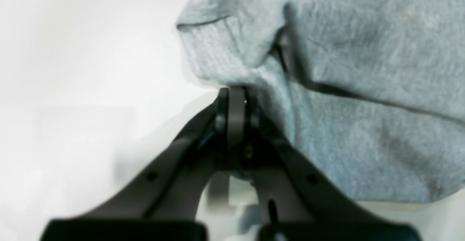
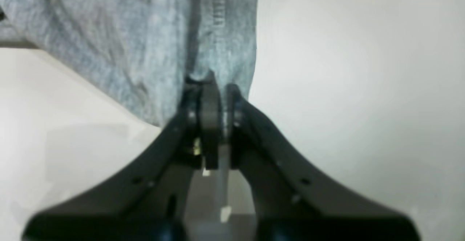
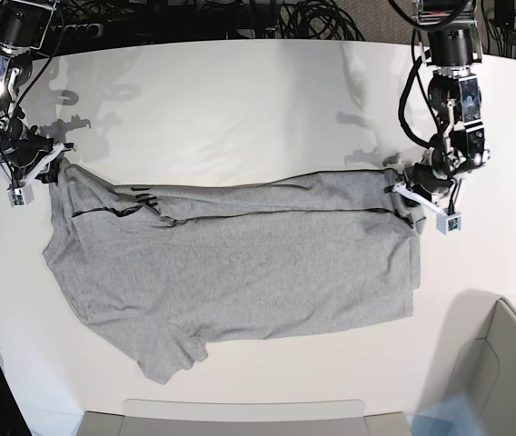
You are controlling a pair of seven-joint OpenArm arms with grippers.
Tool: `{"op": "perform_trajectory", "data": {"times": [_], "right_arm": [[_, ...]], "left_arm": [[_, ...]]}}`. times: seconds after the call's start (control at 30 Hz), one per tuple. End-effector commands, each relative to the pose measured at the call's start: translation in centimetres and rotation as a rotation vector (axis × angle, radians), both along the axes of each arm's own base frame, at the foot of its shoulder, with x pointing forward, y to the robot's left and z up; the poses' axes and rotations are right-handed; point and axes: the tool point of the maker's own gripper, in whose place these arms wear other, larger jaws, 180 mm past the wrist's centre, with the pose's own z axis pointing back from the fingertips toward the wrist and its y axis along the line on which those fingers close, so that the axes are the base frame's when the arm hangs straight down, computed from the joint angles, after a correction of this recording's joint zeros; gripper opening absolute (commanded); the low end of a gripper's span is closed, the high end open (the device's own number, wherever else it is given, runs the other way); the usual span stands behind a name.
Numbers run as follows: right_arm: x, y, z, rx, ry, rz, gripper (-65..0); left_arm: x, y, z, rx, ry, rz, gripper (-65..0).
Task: Fold the T-shirt properly
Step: 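Pull both grippers back toward the collar, straightening the folded layer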
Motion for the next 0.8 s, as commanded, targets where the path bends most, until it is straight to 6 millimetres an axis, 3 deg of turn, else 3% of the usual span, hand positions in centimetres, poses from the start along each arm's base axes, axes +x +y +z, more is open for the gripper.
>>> {"op": "perform_trajectory", "data": {"times": [0.0, 0.27, 0.4, 0.67, 0.7, 0.77], "right_arm": [[-0.5, -0.5, -0.2, -0.023, 0.033, 0.005, -65.0], [-2.8, -1.3, -0.7, -0.059, 0.096, 0.016, -65.0], [-3.5, -1.9, -0.4, -0.085, 0.106, 0.028, -65.0], [-3.6, -1.6, 0.0, -0.098, 0.096, 0.045, -65.0], [-3.6, -1.6, 0.0, -0.098, 0.096, 0.045, -65.0], [-3.6, -1.6, 0.0, -0.097, 0.097, 0.045, -65.0]], "left_arm": [[-1.6, 0.3, -0.9, 0.000, 0.080, 0.000, -65.0], [-4.2, 3.8, 1.5, 0.048, 0.025, 0.082, -65.0], [-5.8, 4.8, 1.4, 0.059, 0.039, 0.101, -65.0], [-5.7, 6.8, 2.6, 0.058, -0.022, 0.117, -65.0], [-5.5, 6.6, 2.9, 0.037, -0.040, 0.125, -62.8], [-4.8, 5.6, 3.9, -0.066, -0.095, 0.150, -50.5]]}}
